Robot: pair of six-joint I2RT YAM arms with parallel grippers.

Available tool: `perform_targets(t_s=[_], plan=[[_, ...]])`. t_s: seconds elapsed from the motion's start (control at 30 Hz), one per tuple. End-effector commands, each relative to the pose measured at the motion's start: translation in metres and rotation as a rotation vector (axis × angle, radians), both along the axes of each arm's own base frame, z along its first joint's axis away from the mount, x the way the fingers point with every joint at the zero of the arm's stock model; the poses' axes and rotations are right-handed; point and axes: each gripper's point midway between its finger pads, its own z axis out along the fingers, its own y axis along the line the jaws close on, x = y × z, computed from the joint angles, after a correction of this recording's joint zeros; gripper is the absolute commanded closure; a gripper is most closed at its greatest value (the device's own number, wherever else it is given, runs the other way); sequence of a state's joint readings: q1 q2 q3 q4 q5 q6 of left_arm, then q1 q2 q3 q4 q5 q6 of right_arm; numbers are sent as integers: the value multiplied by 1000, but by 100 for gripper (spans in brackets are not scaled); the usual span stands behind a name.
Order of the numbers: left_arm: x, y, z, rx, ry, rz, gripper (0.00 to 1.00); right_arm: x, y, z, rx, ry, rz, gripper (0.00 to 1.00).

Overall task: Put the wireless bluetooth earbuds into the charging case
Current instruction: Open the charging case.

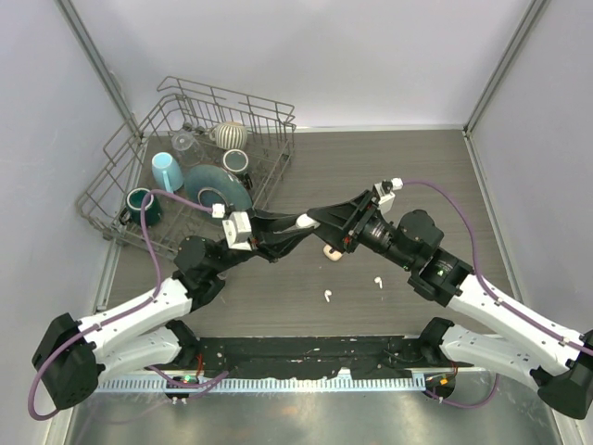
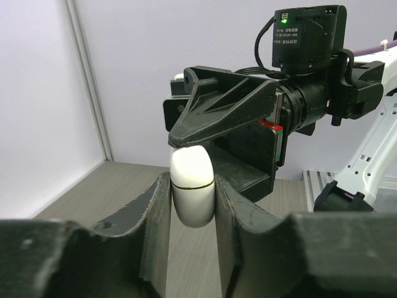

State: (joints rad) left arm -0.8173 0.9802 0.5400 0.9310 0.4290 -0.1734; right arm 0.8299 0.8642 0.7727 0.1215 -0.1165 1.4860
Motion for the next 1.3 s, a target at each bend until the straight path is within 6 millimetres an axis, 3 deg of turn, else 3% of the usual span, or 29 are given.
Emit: perform_targets(t_s=[0.0, 0.23, 0.8, 0.97, 1.0, 1.13, 1.2, 1.27], plan=[[-2, 2, 24, -59, -49, 3, 62, -9, -6, 26, 115, -10, 16, 99], [0, 0, 22, -60, -34, -3, 55, -5, -12, 25, 132, 28, -23, 99], [2, -10, 30, -88, -25, -44, 54, -1, -11, 19, 128, 65, -50, 99], [2, -13, 30, -86, -21, -57, 64, -1, -12, 22, 140, 57, -55, 99], [1, -13, 29, -85, -19, -59, 73, -1, -13, 22, 142, 58, -57, 99], [1, -14, 30, -85, -19, -63, 89, -1, -11, 19, 133, 61, -53, 99], [0, -13, 32, -91, -24, -63, 89, -1, -11, 14, 118, 72, -54, 99], [0, -13, 33, -95, -21, -65, 81, -1, -10, 13, 108, 72, -55, 99]])
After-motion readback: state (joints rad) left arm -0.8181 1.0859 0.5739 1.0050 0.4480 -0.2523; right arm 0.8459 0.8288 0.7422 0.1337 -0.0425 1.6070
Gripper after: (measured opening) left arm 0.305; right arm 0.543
